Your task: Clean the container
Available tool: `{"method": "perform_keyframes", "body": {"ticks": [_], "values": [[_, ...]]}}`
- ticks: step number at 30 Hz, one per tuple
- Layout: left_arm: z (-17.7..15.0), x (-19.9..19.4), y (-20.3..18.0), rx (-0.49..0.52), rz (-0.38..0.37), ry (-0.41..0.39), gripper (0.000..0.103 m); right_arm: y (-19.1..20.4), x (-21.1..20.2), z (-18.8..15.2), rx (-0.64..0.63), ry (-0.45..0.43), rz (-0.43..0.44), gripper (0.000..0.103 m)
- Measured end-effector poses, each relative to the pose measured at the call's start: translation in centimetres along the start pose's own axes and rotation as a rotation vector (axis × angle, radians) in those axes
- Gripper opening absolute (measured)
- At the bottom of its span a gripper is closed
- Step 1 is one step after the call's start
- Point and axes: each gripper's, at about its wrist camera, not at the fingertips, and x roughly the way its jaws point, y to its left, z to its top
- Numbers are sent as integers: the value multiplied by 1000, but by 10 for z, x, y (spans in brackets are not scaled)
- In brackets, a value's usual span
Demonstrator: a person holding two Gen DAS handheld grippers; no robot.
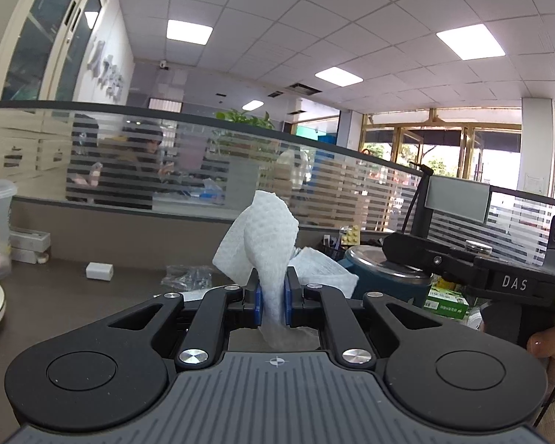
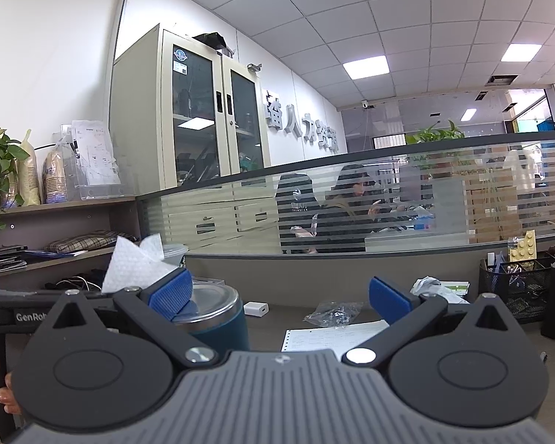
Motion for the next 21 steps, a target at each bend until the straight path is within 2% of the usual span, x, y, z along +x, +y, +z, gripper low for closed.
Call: {"method": "perform_keyframes", "body": {"ticks": [21], "values": [[-6,-4,9,-92,-37,17,13,-6,0,3,-5,-5,-4,103]]}}
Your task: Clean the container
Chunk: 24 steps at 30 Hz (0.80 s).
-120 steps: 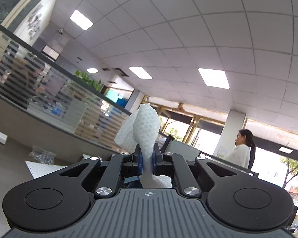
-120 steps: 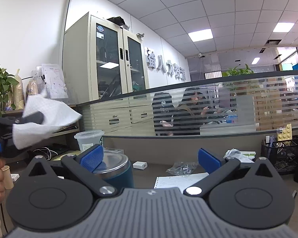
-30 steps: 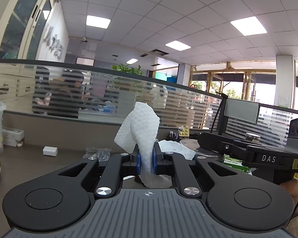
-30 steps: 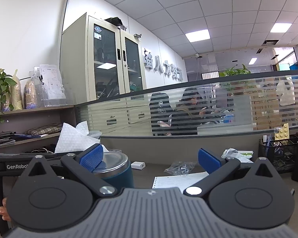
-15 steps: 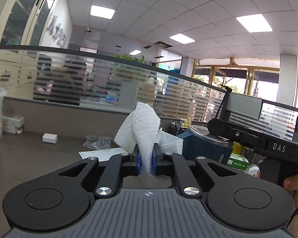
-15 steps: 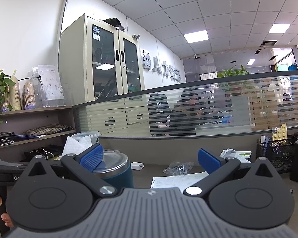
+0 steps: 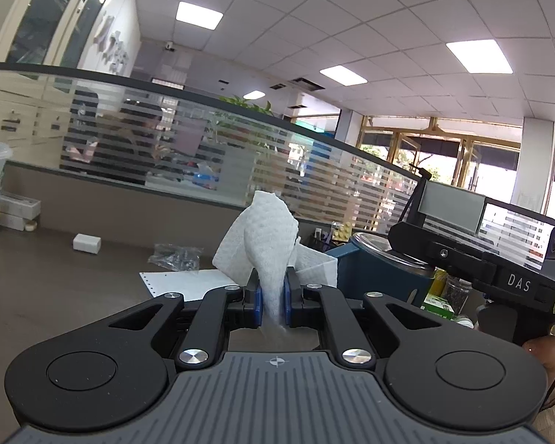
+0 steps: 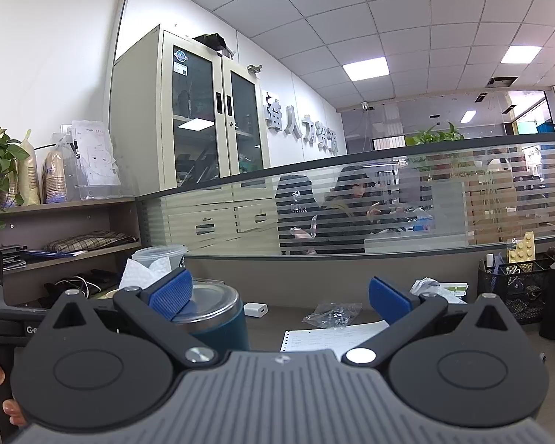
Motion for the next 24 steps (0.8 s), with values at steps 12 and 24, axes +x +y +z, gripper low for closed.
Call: {"method": "perform_keyframes", "body": {"ticks": [12,24], "values": [[-4,-2,3,-44,-14,9,12,-1,1,0,0,-1,-5,103],[-9,-1,-2,-54,-46,28,12,0,2,0,-1,0,-4,103]]}}
